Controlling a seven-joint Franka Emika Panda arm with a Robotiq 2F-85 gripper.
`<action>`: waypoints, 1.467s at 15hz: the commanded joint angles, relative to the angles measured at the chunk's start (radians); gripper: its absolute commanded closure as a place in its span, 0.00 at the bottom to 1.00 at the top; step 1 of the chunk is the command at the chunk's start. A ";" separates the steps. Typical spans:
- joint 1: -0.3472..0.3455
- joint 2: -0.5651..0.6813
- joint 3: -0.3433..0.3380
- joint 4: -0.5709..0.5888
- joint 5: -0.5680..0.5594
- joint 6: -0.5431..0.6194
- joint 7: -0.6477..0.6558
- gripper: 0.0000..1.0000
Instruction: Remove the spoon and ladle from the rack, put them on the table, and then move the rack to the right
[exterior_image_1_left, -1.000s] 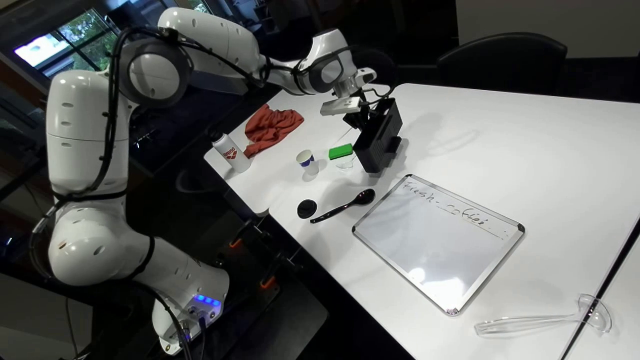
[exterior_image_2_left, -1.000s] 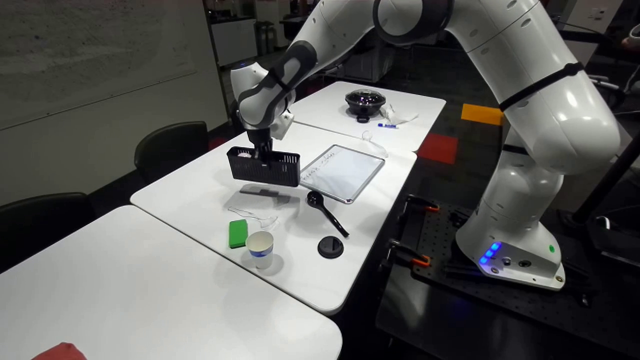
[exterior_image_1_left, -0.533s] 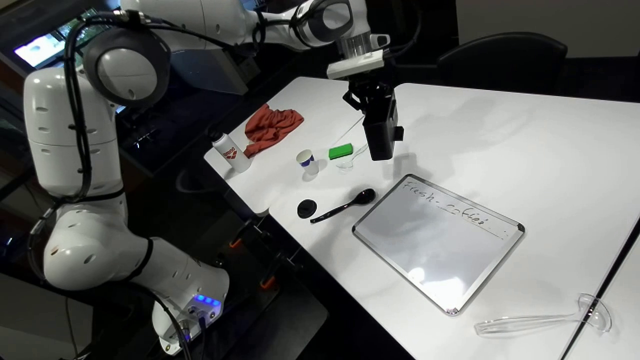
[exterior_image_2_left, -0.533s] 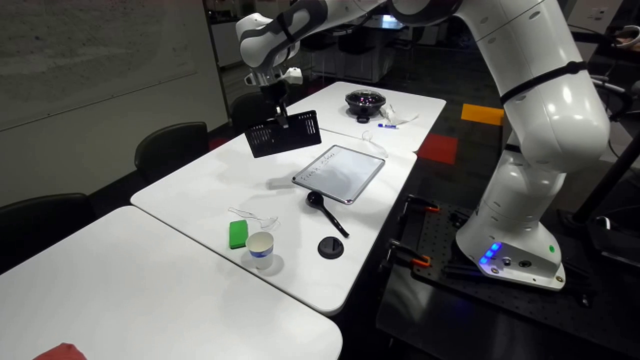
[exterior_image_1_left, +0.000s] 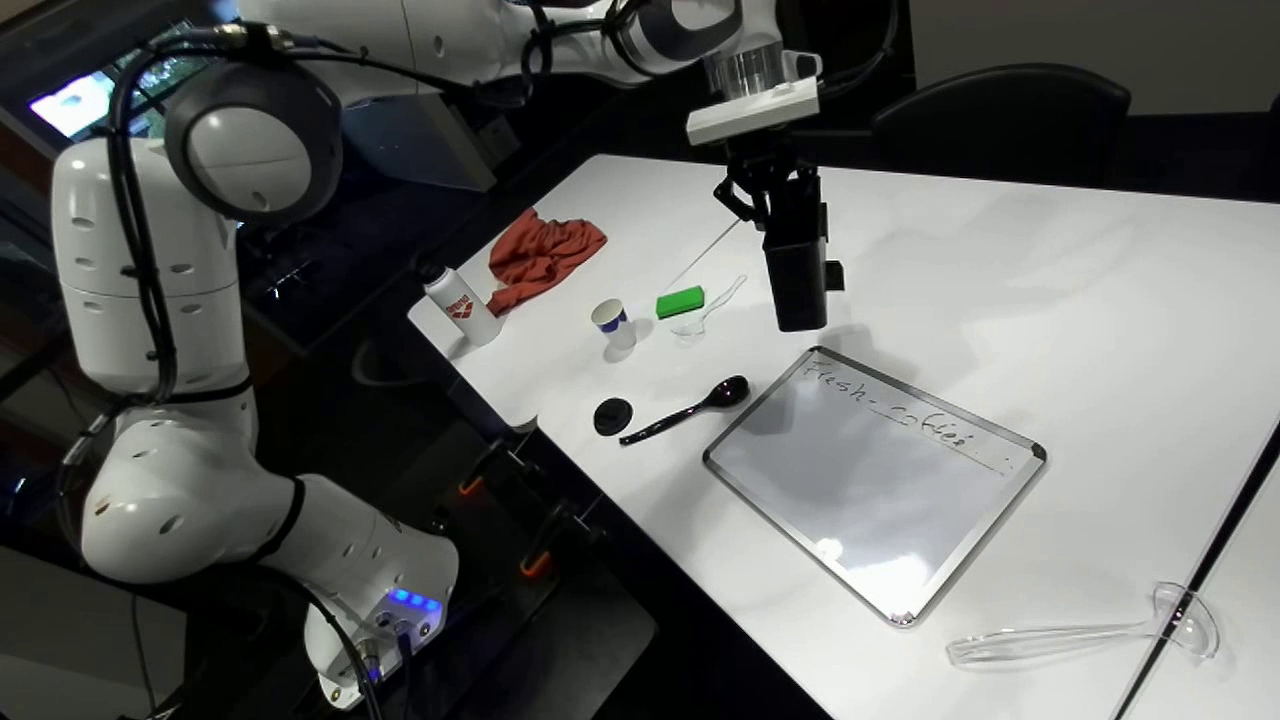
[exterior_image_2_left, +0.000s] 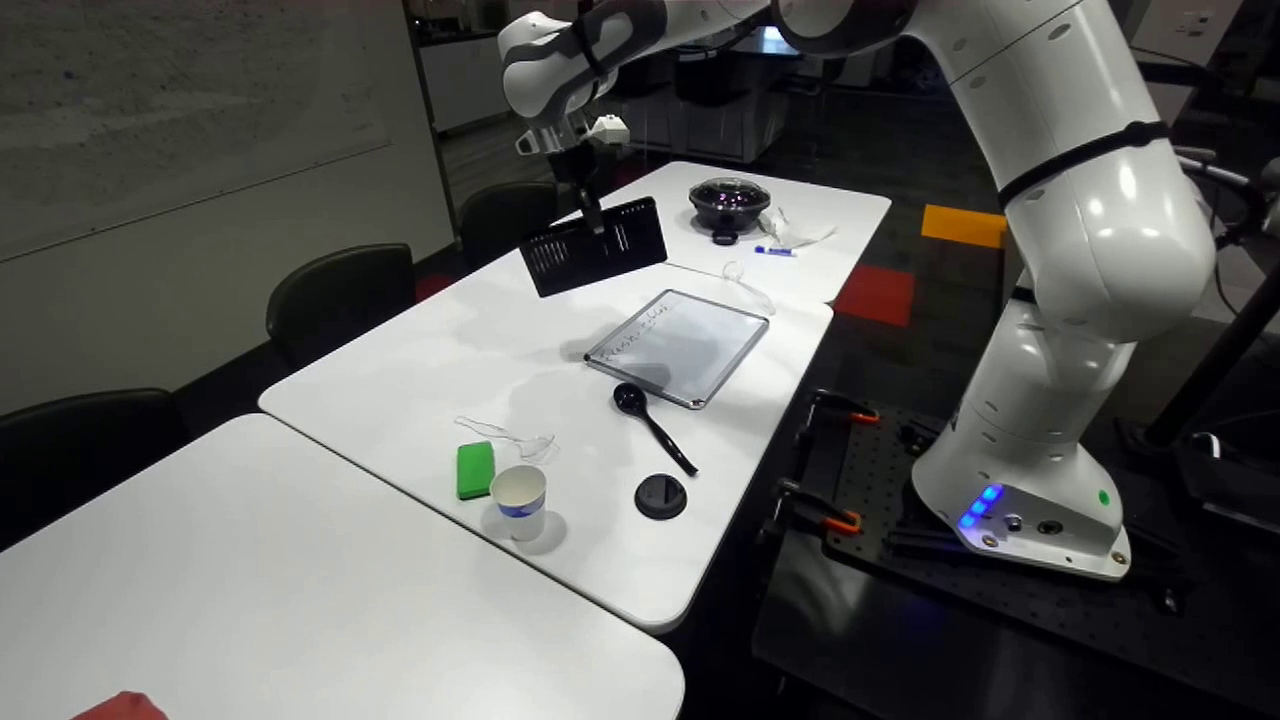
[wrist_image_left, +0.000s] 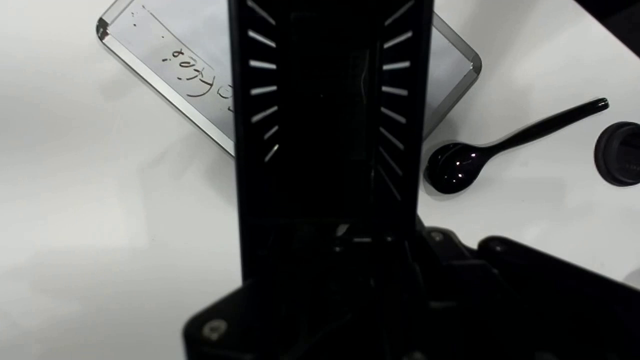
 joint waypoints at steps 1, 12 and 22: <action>0.005 0.003 -0.003 0.003 0.002 -0.002 -0.001 0.96; -0.132 0.008 -0.007 0.039 0.024 0.258 -0.295 0.99; -0.302 0.212 -0.023 0.301 0.127 0.312 -0.609 0.99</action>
